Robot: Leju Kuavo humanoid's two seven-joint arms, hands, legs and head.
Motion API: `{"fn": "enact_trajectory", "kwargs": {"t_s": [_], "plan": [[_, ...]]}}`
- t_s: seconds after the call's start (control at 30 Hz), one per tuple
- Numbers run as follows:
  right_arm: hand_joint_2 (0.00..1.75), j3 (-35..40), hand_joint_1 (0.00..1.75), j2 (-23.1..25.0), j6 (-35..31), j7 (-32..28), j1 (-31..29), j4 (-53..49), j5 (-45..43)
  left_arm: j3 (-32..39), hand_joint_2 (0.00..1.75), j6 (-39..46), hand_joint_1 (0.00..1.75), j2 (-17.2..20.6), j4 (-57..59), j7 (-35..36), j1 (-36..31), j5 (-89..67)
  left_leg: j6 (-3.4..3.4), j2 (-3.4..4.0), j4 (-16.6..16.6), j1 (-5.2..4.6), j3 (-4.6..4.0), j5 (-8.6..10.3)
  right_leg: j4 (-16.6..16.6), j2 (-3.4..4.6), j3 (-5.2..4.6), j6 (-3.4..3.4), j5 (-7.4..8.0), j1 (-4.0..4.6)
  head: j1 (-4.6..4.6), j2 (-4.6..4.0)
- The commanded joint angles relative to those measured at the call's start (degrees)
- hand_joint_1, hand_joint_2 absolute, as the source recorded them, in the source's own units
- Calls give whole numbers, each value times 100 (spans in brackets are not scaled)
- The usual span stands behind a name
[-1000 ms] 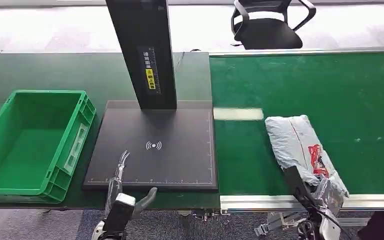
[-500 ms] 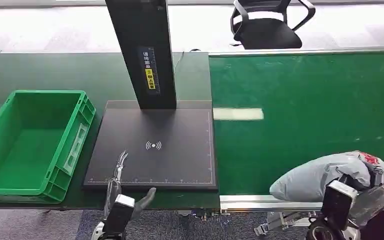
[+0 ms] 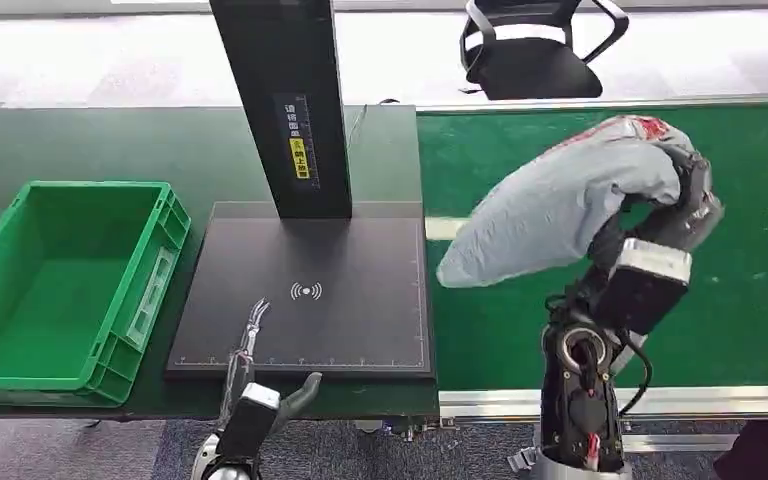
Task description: Moved the parcel from conveyor to table for the left to box.
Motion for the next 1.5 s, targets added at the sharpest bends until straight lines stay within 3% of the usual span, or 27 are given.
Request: {"fn": "enact_trajectory", "kwargs": {"t_s": [0.03,0.3,0.67,0.93,1.07,1.13,1.23,1.4,1.5], "plan": [[175,484,175,36,778,507,-2853,3929,297,-193,175,19,0,-265,830,-75,-533,171,13,17,6,-7,-4,1,9,17,-11,-12,8,-4,2,0],[175,449,175,82,682,358,-2906,4158,289,-206,175,28,0,-253,843,-84,-536,197,16,-21,3,-5,-12,2,2,-17,-6,-15,1,-1,2,0],[175,449,175,82,682,358,-2906,4158,289,-206,175,28,0,-253,843,-84,-536,197,8,-19,5,-3,-26,2,5,-15,-22,-7,-1,-1,0,0],[175,923,175,508,2307,894,-3136,6571,622,-104,175,20,0,-162,782,-135,-413,381,10,6,-7,-3,-5,-1,-3,6,-7,-15,3,1,2,0],[175,1564,175,581,3503,1504,-3081,6814,816,-4,175,5,0,-157,656,-135,-372,406,15,-13,-9,0,-10,3,-6,-12,-8,-21,3,6,2,0],[175,2530,175,581,4222,1994,-3058,6634,879,46,175,70,0,-151,520,-43,-263,416,9,-10,0,0,-20,-1,3,-5,-18,-10,-1,3,0,0],[175,3870,175,581,3992,2475,-2959,6326,-53,11,175,63,0,-123,301,32,-82,397,11,3,-1,0,-19,-5,4,6,-18,-12,0,4,4,0],[175,4213,175,581,3880,2468,-3073,6557,-450,-24,175,47,0,-126,387,28,-126,415,13,-13,-7,2,-16,1,-4,-10,-10,-20,0,7,2,0],[175,4331,175,581,3755,2335,-3110,6729,-619,0,175,262,0,-171,10,-382,-2,718,13,-21,-3,1,-21,3,-3,-17,-13,-16,0,6,2,0]]}}
